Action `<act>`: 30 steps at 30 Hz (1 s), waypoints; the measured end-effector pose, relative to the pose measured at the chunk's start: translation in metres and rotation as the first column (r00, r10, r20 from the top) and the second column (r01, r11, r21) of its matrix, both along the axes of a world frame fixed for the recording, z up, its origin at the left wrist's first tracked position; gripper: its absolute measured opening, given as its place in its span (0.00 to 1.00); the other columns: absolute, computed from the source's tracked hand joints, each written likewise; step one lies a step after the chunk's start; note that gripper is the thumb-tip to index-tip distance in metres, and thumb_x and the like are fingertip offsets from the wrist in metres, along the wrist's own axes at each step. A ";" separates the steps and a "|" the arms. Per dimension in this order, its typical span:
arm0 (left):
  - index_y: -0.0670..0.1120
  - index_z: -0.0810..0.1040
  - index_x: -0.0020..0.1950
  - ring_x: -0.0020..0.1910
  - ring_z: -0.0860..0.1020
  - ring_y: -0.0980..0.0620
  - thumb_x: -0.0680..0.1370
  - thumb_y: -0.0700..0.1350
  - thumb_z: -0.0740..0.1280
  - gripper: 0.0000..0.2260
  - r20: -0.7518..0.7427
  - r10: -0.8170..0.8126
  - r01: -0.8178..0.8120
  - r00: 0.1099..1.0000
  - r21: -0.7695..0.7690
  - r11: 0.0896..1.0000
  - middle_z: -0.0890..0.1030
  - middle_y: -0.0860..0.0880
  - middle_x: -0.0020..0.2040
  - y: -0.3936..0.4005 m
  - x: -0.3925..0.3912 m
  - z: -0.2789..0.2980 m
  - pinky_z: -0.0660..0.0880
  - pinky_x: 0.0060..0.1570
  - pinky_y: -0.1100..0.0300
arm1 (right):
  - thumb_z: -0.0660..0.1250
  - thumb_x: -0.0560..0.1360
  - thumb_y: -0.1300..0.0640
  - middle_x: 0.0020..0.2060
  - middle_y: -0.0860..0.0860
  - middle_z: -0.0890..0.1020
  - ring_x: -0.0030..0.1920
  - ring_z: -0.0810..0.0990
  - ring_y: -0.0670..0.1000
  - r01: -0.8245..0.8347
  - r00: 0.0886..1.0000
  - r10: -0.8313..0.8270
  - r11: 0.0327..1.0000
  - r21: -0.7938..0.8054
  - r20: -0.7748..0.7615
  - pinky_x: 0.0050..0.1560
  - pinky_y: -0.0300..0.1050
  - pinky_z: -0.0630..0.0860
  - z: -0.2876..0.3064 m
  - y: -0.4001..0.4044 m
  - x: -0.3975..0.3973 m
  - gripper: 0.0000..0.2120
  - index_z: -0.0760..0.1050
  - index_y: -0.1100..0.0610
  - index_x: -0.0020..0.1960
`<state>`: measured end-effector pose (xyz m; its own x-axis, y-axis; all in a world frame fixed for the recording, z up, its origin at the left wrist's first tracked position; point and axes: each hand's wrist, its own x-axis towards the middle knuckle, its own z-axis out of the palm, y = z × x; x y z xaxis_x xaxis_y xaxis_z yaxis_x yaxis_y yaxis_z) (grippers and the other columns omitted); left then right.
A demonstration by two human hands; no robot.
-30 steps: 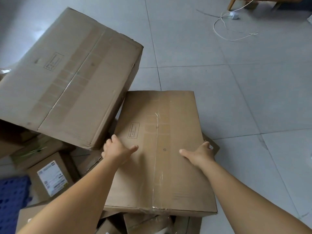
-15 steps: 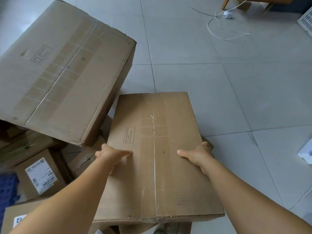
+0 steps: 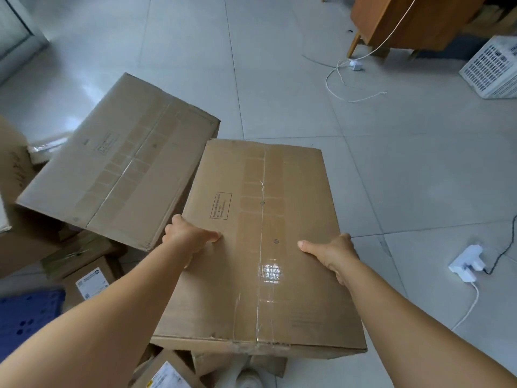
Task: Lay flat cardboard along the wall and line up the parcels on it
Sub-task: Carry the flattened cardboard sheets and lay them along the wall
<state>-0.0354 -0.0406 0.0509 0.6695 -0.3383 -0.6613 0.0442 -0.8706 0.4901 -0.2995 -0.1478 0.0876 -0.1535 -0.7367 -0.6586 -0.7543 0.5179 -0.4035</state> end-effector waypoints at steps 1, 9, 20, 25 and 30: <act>0.46 0.67 0.64 0.60 0.71 0.40 0.60 0.52 0.81 0.38 0.013 0.005 -0.004 1.000 -0.016 1.000 0.71 0.43 0.61 0.001 0.000 0.018 0.72 0.61 0.42 | 0.80 0.59 0.43 0.69 0.56 0.68 0.65 0.73 0.60 -0.009 1.000 0.009 1.000 -0.013 0.006 0.63 0.57 0.73 0.017 -0.002 -0.001 0.53 0.55 0.61 0.73; 0.46 0.68 0.63 0.58 0.73 0.40 0.57 0.53 0.80 0.40 0.082 0.095 -0.089 0.992 -0.071 0.994 0.71 0.44 0.59 0.046 0.007 0.141 0.74 0.57 0.43 | 0.78 0.62 0.44 0.69 0.55 0.67 0.64 0.73 0.59 -0.122 0.988 0.129 0.990 -0.076 0.087 0.59 0.53 0.74 0.137 0.017 0.013 0.50 0.55 0.61 0.72; 0.46 0.65 0.67 0.59 0.73 0.40 0.59 0.53 0.80 0.42 0.136 0.337 -0.310 0.931 -0.186 0.932 0.69 0.44 0.61 0.200 0.039 0.250 0.76 0.56 0.42 | 0.79 0.62 0.43 0.70 0.55 0.66 0.66 0.71 0.60 -0.342 0.916 0.373 0.918 -0.200 0.146 0.60 0.53 0.71 0.242 0.113 0.082 0.51 0.54 0.59 0.73; 0.46 0.65 0.68 0.60 0.72 0.40 0.60 0.51 0.81 0.41 0.140 0.490 -0.444 0.861 -0.264 0.856 0.69 0.43 0.63 0.307 0.043 0.287 0.74 0.59 0.42 | 0.79 0.61 0.42 0.70 0.54 0.66 0.67 0.70 0.59 -0.452 0.848 0.498 0.859 -0.242 0.181 0.64 0.56 0.71 0.274 0.188 0.119 0.53 0.53 0.59 0.74; 0.47 0.67 0.64 0.59 0.72 0.40 0.61 0.51 0.80 0.37 0.157 0.636 -0.570 0.756 -0.320 0.756 0.70 0.44 0.61 0.410 0.038 0.314 0.74 0.57 0.41 | 0.80 0.60 0.44 0.68 0.54 0.69 0.65 0.72 0.59 -0.560 0.756 0.615 0.785 -0.264 0.225 0.64 0.54 0.71 0.294 0.264 0.155 0.51 0.56 0.60 0.72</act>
<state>0.0022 0.3693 0.3647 0.9118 0.0693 -0.4047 0.3722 -0.5559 0.7433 -0.1440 0.1161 0.3819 0.5204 -0.7211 -0.4574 -0.7231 -0.0872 -0.6852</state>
